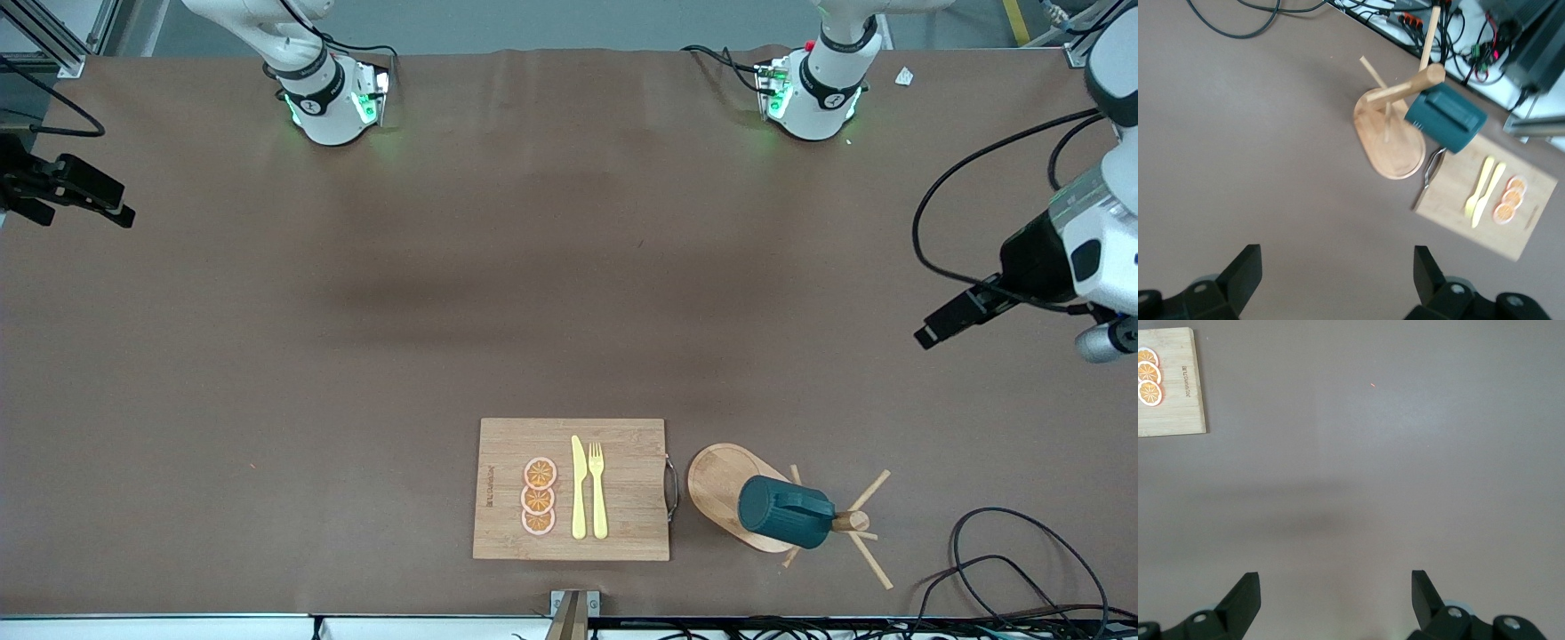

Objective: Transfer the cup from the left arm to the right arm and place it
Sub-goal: 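Reach the left gripper down to the teal mug on the stand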

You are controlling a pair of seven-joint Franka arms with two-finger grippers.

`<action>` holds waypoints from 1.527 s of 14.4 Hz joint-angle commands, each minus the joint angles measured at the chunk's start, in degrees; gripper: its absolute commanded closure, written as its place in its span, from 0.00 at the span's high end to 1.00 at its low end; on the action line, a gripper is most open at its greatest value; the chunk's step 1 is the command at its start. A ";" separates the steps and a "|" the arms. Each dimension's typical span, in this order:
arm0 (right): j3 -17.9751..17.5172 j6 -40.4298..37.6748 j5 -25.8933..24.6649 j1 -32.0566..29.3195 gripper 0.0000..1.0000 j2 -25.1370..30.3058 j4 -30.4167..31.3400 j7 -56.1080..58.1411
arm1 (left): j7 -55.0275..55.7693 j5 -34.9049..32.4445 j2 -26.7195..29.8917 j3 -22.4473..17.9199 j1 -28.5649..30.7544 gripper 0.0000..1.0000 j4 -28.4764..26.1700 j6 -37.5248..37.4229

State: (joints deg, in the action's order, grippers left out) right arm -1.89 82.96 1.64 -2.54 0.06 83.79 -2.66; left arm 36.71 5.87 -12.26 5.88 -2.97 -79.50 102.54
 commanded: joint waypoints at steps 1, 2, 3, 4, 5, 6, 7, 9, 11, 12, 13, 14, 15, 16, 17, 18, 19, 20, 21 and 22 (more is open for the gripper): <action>-0.49 0.36 -0.24 -0.71 1.00 0.29 0.50 0.37 | 9.23 1.07 -1.97 0.45 -2.20 1.00 1.98 3.78; -0.49 0.36 -0.24 -0.71 1.00 0.29 0.50 0.37 | 12.22 1.16 -2.50 0.45 -2.65 1.00 1.89 5.81; -0.49 0.36 -0.24 -0.63 1.00 0.29 0.50 0.37 | 15.38 1.08 -3.73 0.88 -2.82 1.00 1.98 7.39; -0.49 0.36 -0.24 -0.71 1.00 0.20 0.50 0.37 | 17.94 1.16 -4.52 1.23 -2.91 1.00 1.98 9.41; -0.49 0.36 -0.24 -0.63 1.00 0.29 0.50 0.29 | 19.53 1.16 -5.40 1.32 -2.91 1.00 1.98 12.04; -0.49 0.36 -0.24 -0.62 1.00 0.29 0.50 0.29 | 21.11 1.16 -6.28 1.32 -2.91 1.00 2.07 14.33; -0.49 0.36 -0.24 -0.71 1.00 0.29 0.50 0.29 | 23.13 1.69 -7.59 1.41 -2.91 1.00 2.33 16.62; -0.49 0.45 -0.24 -0.71 1.00 0.29 0.50 0.37 | 28.57 5.19 -9.79 1.33 -2.83 1.00 2.42 22.06; -0.49 0.54 -0.32 -0.71 1.00 0.20 0.41 0.37 | 34.72 6.61 -11.99 1.50 -3.00 1.00 2.51 27.25; -0.49 0.54 -0.32 -0.71 1.00 0.20 0.41 0.29 | 37.45 6.79 -13.13 1.94 -3.00 1.00 2.51 28.58; -0.49 0.54 -0.32 -0.80 1.00 0.12 0.41 0.29 | 39.74 7.75 -14.45 2.03 -3.00 1.00 3.12 30.25; -0.49 0.54 -0.32 -0.80 1.00 -0.41 0.41 0.29 | 40.98 9.06 -15.68 2.03 -2.91 1.00 3.56 31.39; -0.49 0.54 -0.32 -0.80 1.00 -0.76 0.32 0.29 | 42.03 10.73 -17.08 2.03 -2.91 1.00 4.17 32.88; -0.40 0.54 -0.24 -0.97 1.00 -0.76 0.41 0.37 | 42.74 12.40 -18.40 2.03 -2.91 1.00 5.13 33.68; -0.40 0.54 -0.15 -1.93 1.00 -0.76 0.41 0.37 | 43.10 13.28 -19.37 2.03 -2.83 1.00 5.67 33.78; -0.40 0.36 0.20 -2.64 1.00 -0.76 0.50 0.37 | 43.10 13.47 -20.08 2.03 -2.65 1.00 5.67 33.86; -0.40 0.36 0.20 -2.65 1.00 -0.76 0.41 0.37 | 43.01 13.56 -20.96 2.03 -2.48 1.00 5.67 35.00; -0.49 0.36 0.29 -2.47 1.00 -0.76 0.41 0.29 | 43.01 13.56 -21.92 2.03 -2.74 1.00 5.58 36.66; -0.49 0.36 0.29 -2.30 1.00 -0.68 0.41 0.20 | 43.10 13.56 -22.89 2.03 -2.91 1.00 5.67 38.07; -0.57 0.10 0.29 -2.29 1.00 -0.68 0.41 0.20 | 43.10 13.56 -23.77 2.03 -3.00 1.00 5.58 39.48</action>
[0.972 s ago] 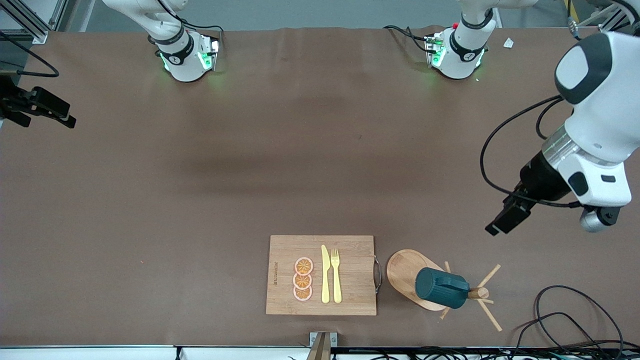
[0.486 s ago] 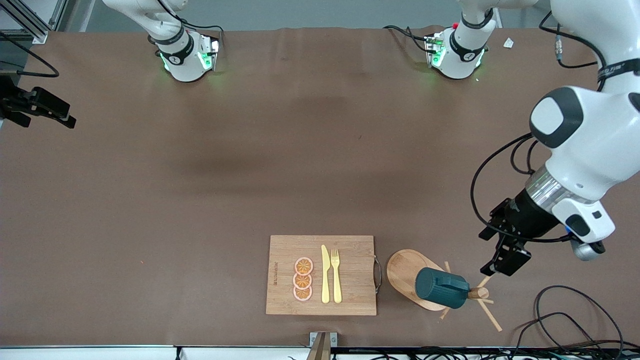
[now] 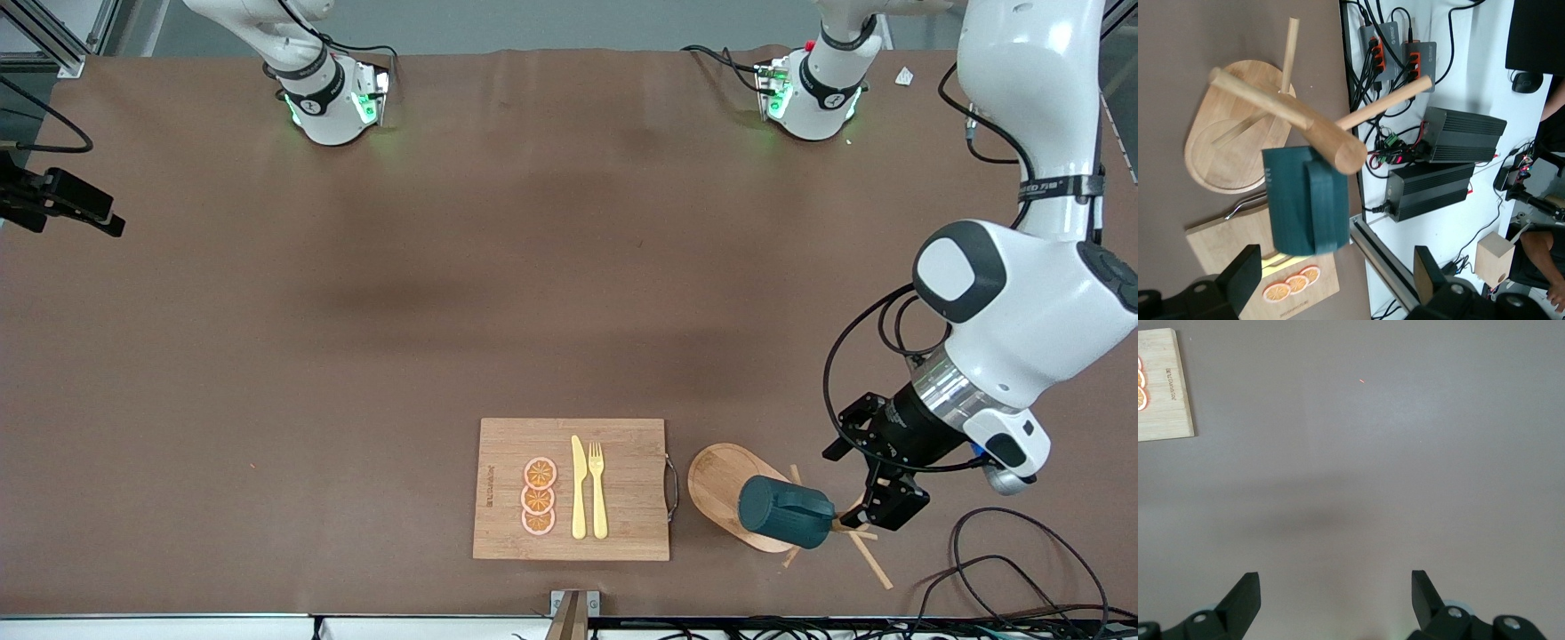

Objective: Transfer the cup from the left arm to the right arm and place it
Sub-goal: 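Reach the left gripper down to the teal mug on the stand, then close the left gripper on the teal mug's rim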

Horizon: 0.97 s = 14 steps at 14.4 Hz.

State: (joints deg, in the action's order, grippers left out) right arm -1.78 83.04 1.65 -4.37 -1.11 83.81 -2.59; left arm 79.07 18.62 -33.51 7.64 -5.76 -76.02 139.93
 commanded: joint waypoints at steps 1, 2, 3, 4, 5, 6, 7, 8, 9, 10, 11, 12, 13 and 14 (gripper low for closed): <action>-0.68 0.02 0.37 -0.55 1.00 0.49 0.48 0.13 | 0.73 0.80 -3.31 0.35 -0.30 1.00 2.01 2.80; -0.68 -0.07 0.37 -0.55 1.00 0.49 0.39 0.13 | 0.82 0.80 -3.66 0.44 -0.30 1.00 1.92 2.89; -0.68 -0.07 0.37 -0.46 1.00 0.49 0.39 0.13 | 0.82 0.89 -3.84 0.44 -0.30 1.00 1.75 2.81; -0.68 -0.07 0.45 -0.46 1.00 0.49 0.39 0.13 | 0.82 1.24 -4.10 0.79 -0.30 1.00 1.75 2.81; -0.68 0.02 0.45 -0.37 1.00 0.49 0.39 0.13 | 0.82 1.76 -4.28 0.97 -0.30 1.00 1.75 2.81; -0.77 0.11 0.45 -0.37 1.00 0.49 0.39 0.13 | 0.73 2.03 -4.71 1.14 -0.30 1.00 1.83 2.98; -0.77 0.11 0.45 -0.37 1.00 0.49 0.39 0.13 | 0.64 2.12 -4.98 1.49 -0.39 1.00 1.84 3.33; -0.77 0.11 0.45 -0.37 1.00 0.49 0.39 0.13 | 0.73 2.12 -5.42 1.93 -0.30 1.00 1.84 4.29; -0.77 0.02 0.45 -0.37 1.00 0.49 0.39 0.13 | 0.73 2.12 -5.68 2.02 -0.39 1.00 1.84 5.08; -0.77 0.02 0.45 -0.37 1.00 0.49 0.39 0.13 | 0.73 2.12 -6.30 2.02 -0.39 1.00 1.84 5.88; -0.77 0.02 0.45 -0.37 1.00 0.49 0.39 0.13 | 0.64 2.12 -6.74 2.11 -0.39 1.00 1.84 6.67; -0.77 0.02 0.45 -0.37 1.00 0.49 0.39 0.13 | 0.64 2.12 -7.35 2.20 -0.57 1.00 1.84 7.46; -0.77 -0.07 0.45 -0.37 1.00 0.49 0.39 0.13 | 0.64 2.12 -7.88 2.29 -0.65 1.00 1.92 8.60; -0.77 -0.16 0.45 -0.37 1.00 0.58 0.39 0.13 | 0.64 2.12 -8.41 2.20 -0.92 1.00 1.92 9.65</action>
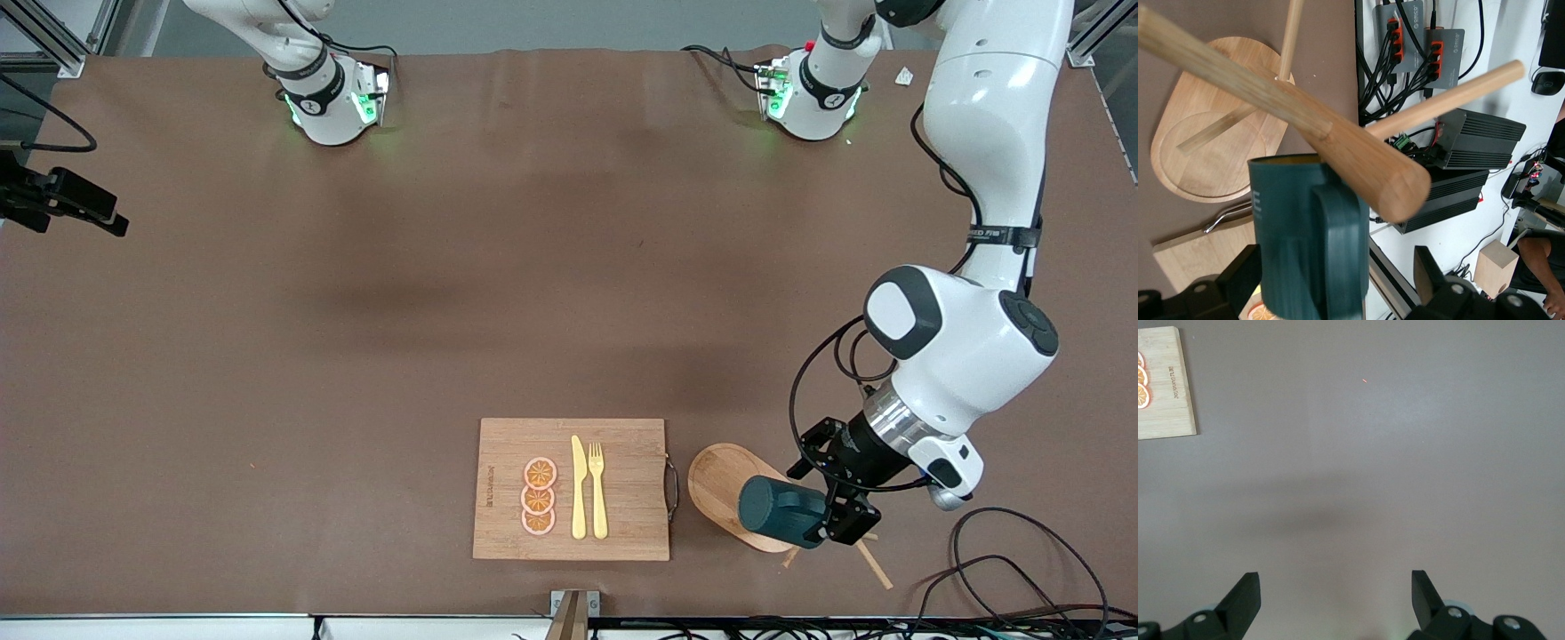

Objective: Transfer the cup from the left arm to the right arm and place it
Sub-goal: 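Close the left gripper on the teal mug's rim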

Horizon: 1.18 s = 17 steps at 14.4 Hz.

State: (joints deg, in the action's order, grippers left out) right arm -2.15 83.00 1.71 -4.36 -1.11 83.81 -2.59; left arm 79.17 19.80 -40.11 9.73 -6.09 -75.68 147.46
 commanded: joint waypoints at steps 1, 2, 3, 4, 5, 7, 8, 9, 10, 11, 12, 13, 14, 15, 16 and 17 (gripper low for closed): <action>-0.40 -0.03 0.40 -0.39 1.00 0.58 0.39 0.13 | 0.54 0.94 -2.07 0.20 -0.67 1.00 1.59 2.82; -0.48 -0.03 0.40 -0.39 1.00 0.58 0.39 0.13 | 0.54 0.94 -2.25 0.20 -0.93 1.00 1.59 3.35; -0.48 -0.03 0.40 -0.39 1.00 0.58 0.39 0.13 | 0.54 0.94 -2.34 0.20 -0.94 1.00 1.59 3.45; -0.48 -0.03 0.40 -0.30 1.00 0.58 0.39 0.13 | 0.63 0.94 -2.43 0.20 -0.94 1.00 1.59 3.45; -0.48 -0.03 0.40 -0.30 1.00 0.58 0.39 0.13 | 0.63 0.94 -2.43 0.20 -0.94 1.00 1.50 3.45; -0.57 -0.03 0.40 -0.21 1.00 0.58 0.39 0.13 | 0.54 0.94 -2.60 0.20 -1.29 1.00 1.41 3.53; -0.57 -0.12 0.40 -0.21 1.00 0.58 0.39 0.13 | 0.54 0.94 -2.95 0.20 -1.38 1.00 1.41 3.53; -0.57 -0.12 0.40 -0.21 1.00 0.58 0.39 0.13 | 0.54 0.94 -3.13 0.20 -1.38 1.00 1.41 3.80; -0.57 -0.12 0.40 -0.21 1.00 0.58 0.39 0.13 | 0.63 0.94 -3.30 0.20 -1.64 1.00 1.41 4.75; -0.57 -0.12 0.40 -0.21 1.00 0.58 0.39 0.13 | 0.63 0.94 -3.65 0.20 -1.90 1.00 1.41 5.03; -0.57 -0.03 0.40 -0.21 1.00 0.58 0.39 0.22 | 0.63 0.94 -3.74 0.20 -1.99 1.00 1.41 5.20; -0.57 -0.03 0.40 -0.30 1.00 0.58 0.39 0.22 | 0.63 0.94 -3.83 0.20 -1.99 1.00 1.41 5.20; -0.57 -0.03 0.40 -0.30 1.00 0.58 0.39 0.22 | 0.63 0.94 -3.83 0.20 -1.99 0.97 1.41 5.20; -0.57 -0.03 0.40 -0.30 1.00 0.58 0.39 0.22 | 0.63 0.94 -3.92 0.20 -2.08 0.90 1.41 5.20; -0.57 0.05 0.40 -0.30 1.00 0.58 0.39 0.22 | 0.63 0.94 -4.01 0.20 -2.08 0.83 1.41 5.20; -0.57 0.06 0.40 -0.22 1.00 0.58 0.39 0.22 | 0.72 0.94 -4.01 0.20 -2.08 0.76 1.41 5.20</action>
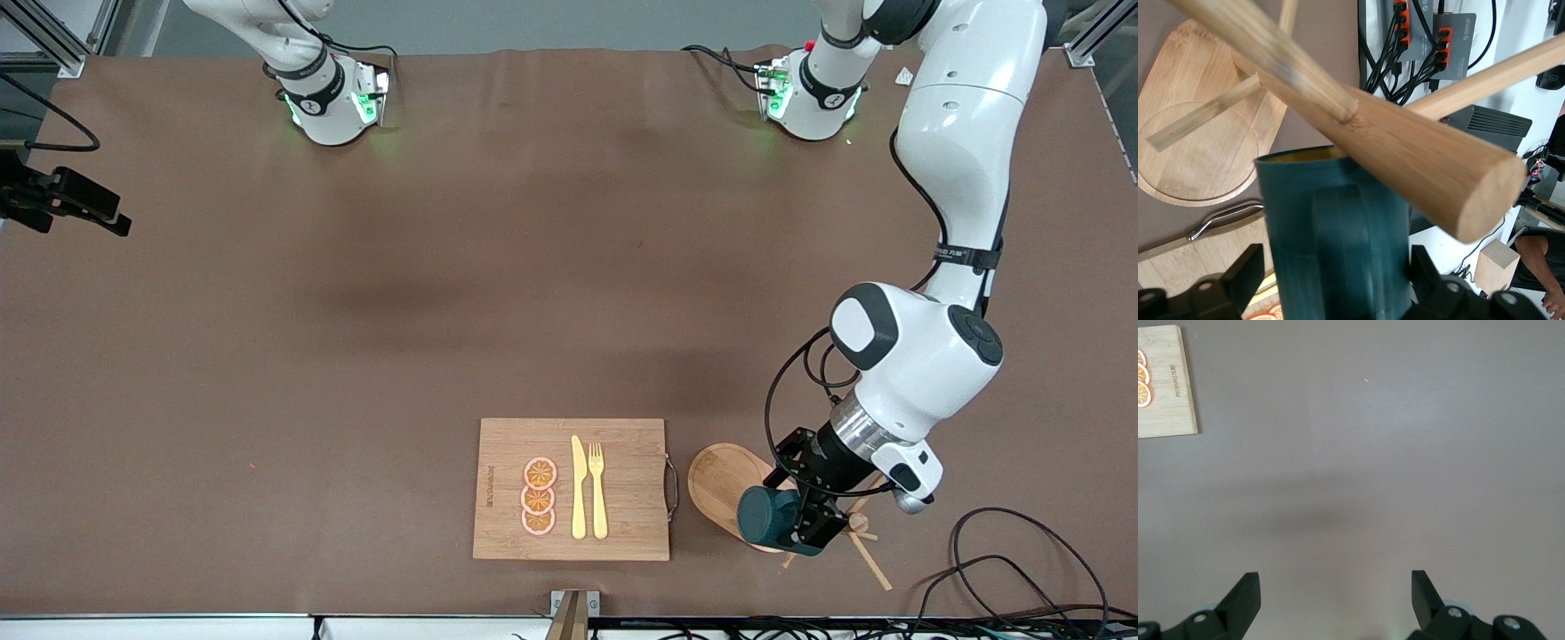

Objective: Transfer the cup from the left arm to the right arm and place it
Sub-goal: 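Close the left gripper on the teal mug's rim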

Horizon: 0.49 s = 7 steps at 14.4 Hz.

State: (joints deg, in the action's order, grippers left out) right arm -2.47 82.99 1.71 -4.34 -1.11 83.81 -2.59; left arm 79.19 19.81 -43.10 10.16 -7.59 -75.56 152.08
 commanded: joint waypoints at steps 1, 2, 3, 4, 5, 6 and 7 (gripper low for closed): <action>-0.17 0.07 0.40 -0.23 1.00 0.58 0.39 0.22 | 0.79 0.93 -0.94 -0.23 -0.59 0.71 1.21 0.58; -0.26 0.07 0.40 -0.23 1.00 0.58 0.39 0.22 | 0.88 0.93 -0.59 -0.23 -0.59 0.68 1.29 0.58; -0.26 -0.02 0.40 -0.23 1.00 0.58 0.39 0.22 | 0.88 0.85 -0.33 -0.14 -0.76 0.67 1.21 0.58; -0.26 -0.10 0.40 -0.23 1.00 0.58 0.39 0.22 | 0.88 0.67 0.11 -0.14 -1.20 0.67 1.29 0.50; -0.26 -0.11 0.40 -0.23 1.00 0.67 0.39 0.22 | 1.14 0.15 1.33 -0.14 -1.46 0.67 1.21 0.32; -0.26 -0.11 0.40 -0.14 1.00 0.67 0.39 0.22 | 1.15 0.06 2.04 -0.06 -1.90 0.67 0.86 -0.03; -0.34 -0.11 0.40 -0.05 1.00 0.67 0.39 0.22 | 1.23 0.14 3.01 -0.05 -2.51 0.67 0.42 -0.55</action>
State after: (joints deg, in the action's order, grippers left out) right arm -2.50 82.98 1.71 -4.33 -1.11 83.80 -2.59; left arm 79.20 19.81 -42.51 10.37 -8.73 -74.51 152.29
